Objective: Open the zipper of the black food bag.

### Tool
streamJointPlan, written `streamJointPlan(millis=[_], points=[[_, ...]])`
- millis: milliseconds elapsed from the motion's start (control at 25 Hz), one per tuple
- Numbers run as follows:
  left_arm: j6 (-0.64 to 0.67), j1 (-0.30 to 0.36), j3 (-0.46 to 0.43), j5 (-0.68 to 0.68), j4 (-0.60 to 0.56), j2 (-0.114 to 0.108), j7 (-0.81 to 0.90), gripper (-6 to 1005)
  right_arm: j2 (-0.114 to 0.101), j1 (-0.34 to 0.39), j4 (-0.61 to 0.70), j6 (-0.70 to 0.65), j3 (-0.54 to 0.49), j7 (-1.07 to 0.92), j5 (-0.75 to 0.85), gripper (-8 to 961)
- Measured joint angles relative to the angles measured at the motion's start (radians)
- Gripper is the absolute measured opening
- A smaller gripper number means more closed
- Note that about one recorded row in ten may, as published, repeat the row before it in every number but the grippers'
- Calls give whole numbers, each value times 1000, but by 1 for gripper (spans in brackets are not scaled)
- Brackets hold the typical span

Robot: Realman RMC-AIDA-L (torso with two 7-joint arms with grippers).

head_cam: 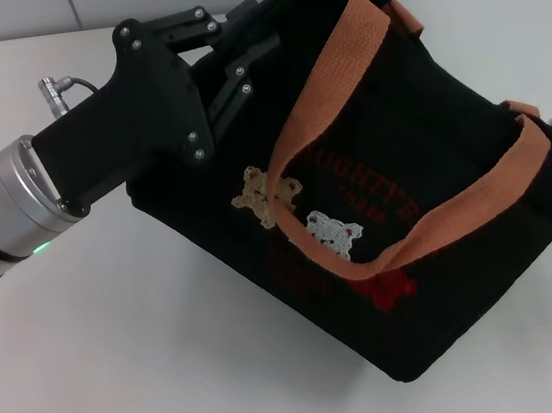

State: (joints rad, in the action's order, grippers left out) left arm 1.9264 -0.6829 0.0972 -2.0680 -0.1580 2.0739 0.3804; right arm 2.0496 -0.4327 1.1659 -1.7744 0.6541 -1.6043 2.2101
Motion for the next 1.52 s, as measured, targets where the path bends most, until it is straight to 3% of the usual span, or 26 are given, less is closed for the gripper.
streamJointPlan(millis=[320, 400, 760, 920, 1000, 1160, 1200, 1320, 1440, 1480, 1520], points=[[-16, 11, -4, 0, 28, 0, -5, 262, 34, -35, -81, 207, 97, 91, -23, 660], [-59, 28, -14, 1, 71, 1, -11, 269, 36, -36, -78, 312, 104, 85, -88, 588], [-233, 85, -16, 2, 223, 5, -101, 304, 33, -86, -30, 432, 110, 47, -157, 205], [-271, 130, -16, -3, 265, 6, -87, 319, 29, -87, -22, 440, 111, -9, -159, 129], [-261, 173, -25, -2, 284, 4, -61, 327, 34, -39, 11, 443, 111, 11, -225, 91], [-206, 210, -30, 1, 273, -1, -28, 342, 32, 10, 36, 428, 108, 14, -332, 146], [-155, 232, -38, 1, 249, -3, 0, 346, 30, 59, 42, 396, 93, 17, -458, 160], [-86, 252, -38, -2, 207, -4, 28, 357, 27, 103, 36, 339, 70, 21, -573, 201], [-20, 265, -20, -14, 156, -4, 63, 412, 13, 162, 2, 137, 30, 39, -684, 345], [53, 271, 55, -38, 63, -8, 124, 459, 7, 175, -8, 48, 26, 57, -686, 393], [61, 271, 84, -43, 43, -9, 142, 507, 4, 186, -16, -29, 26, 74, -680, 441]])
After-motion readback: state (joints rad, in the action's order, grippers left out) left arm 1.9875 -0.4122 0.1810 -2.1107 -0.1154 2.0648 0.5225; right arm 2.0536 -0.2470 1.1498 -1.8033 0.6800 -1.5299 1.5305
